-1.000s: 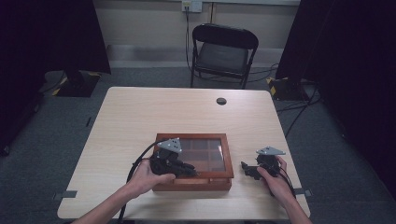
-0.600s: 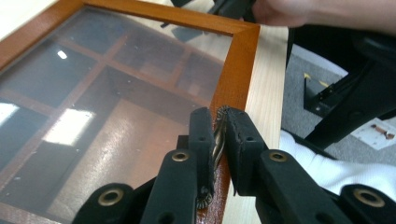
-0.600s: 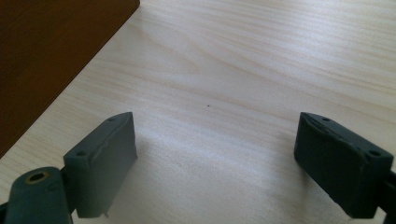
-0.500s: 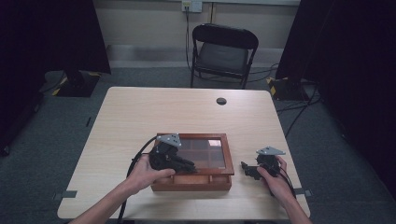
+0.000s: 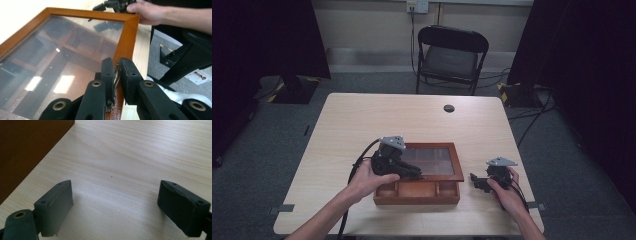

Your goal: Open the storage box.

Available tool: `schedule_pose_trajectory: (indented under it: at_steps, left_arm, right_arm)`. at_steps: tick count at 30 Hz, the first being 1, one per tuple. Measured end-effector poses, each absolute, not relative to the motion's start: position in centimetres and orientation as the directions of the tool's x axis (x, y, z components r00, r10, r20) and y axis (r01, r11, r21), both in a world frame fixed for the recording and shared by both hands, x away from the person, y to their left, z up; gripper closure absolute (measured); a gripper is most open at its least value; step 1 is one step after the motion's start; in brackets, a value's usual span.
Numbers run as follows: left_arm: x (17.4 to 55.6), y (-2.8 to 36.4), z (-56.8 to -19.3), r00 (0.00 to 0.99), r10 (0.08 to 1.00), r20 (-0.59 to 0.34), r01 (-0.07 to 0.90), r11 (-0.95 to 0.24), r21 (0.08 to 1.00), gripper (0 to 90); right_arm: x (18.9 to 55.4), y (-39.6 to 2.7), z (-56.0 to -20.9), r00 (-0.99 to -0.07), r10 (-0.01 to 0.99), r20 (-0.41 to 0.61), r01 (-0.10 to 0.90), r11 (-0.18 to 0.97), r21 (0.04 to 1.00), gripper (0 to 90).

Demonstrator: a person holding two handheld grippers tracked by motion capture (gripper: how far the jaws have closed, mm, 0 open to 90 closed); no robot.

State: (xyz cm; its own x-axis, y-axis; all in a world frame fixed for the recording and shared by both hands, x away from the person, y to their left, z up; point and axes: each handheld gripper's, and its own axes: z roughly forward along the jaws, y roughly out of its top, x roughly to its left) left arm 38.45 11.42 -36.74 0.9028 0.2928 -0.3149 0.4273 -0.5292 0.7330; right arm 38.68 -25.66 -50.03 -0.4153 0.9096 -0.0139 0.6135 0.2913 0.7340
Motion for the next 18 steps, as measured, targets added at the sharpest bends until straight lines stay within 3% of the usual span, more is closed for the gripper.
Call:
schedule_pose_trajectory:
  at_steps: [18]
  left_arm:
    - [39.3, 11.2, -34.9, 0.903, 0.309, -0.299, 0.425, -0.535, 0.730, 81.2]
  right_arm:
    - [38.7, -25.6, -50.0, -0.415, 0.910, -0.010, 0.615, 0.289, 0.734, 12.3]
